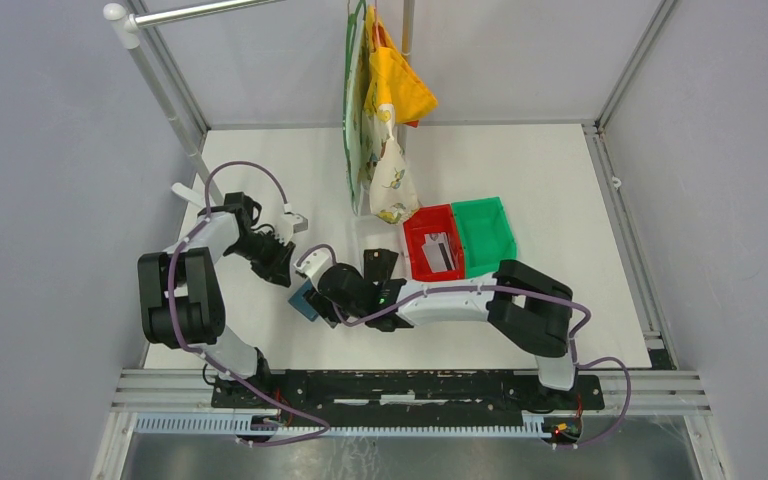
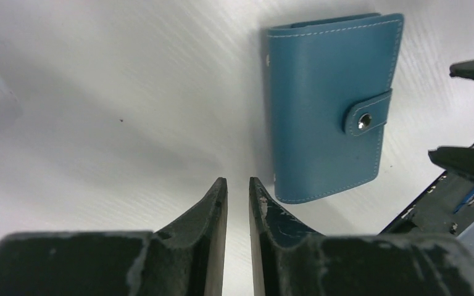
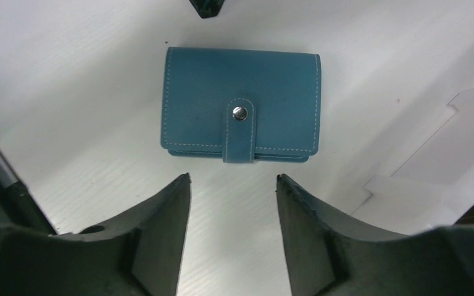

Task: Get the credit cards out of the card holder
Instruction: Pick up the card holder from the center of the board.

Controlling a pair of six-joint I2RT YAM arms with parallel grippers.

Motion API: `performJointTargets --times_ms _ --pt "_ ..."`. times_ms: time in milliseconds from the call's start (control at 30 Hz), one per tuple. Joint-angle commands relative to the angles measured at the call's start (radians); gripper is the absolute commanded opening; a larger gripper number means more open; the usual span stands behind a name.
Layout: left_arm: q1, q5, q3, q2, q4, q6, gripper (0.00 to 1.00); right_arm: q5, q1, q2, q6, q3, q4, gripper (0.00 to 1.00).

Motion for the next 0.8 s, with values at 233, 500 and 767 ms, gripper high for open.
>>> performJointTargets --times_ms 233,500,767 --pt "-0.003 -0.055 -0.037 0.034 0.114 -0.056 0.25 0.047 0.000 0.102 -0.024 0.108 -0.011 0.49" --pt "-0.054 -0.075 -0.080 0.017 0.149 -0.057 0.24 0.086 0.006 0.078 0.004 0.015 0.032 0.49" --pt "-0.061 -0.072 -0.090 0.020 0.150 -0.058 0.24 0.074 0.008 0.105 -0.006 0.059 0.043 0.48"
